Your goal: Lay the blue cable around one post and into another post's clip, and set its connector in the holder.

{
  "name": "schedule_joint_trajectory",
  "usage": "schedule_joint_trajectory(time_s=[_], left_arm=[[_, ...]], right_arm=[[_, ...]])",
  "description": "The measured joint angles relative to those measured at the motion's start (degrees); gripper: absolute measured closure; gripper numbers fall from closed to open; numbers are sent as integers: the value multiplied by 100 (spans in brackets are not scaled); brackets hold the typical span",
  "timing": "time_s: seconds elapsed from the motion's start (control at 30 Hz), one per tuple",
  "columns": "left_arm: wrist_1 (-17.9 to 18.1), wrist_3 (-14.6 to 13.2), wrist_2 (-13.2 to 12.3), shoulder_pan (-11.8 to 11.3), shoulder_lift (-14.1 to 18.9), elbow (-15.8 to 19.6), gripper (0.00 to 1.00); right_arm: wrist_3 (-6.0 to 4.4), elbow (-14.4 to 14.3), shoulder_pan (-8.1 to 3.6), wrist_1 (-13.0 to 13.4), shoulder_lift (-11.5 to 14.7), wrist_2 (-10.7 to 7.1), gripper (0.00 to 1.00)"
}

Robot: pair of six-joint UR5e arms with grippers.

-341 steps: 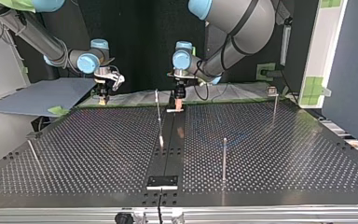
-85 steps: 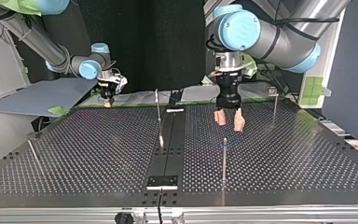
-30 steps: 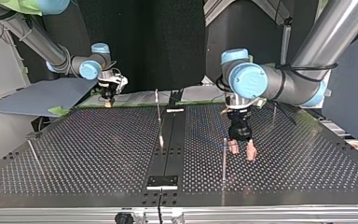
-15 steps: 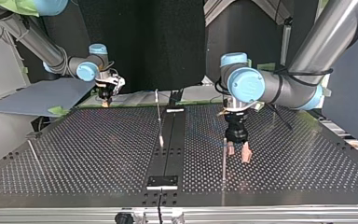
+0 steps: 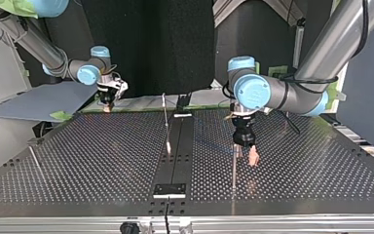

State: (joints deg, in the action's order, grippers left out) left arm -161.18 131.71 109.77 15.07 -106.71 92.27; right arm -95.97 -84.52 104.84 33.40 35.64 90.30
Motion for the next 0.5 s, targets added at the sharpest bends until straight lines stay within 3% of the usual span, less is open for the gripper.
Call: schedule_joint_trajectory(time_s=[0.2, 0.5], left_arm=[[31, -12, -31, -32, -2, -10, 0], [47, -5, -66, -66, -2, -32, 0]], right_arm=[[-84, 10, -73, 28, 1, 12, 62], [-94, 43, -153, -27, 136, 34, 62]])
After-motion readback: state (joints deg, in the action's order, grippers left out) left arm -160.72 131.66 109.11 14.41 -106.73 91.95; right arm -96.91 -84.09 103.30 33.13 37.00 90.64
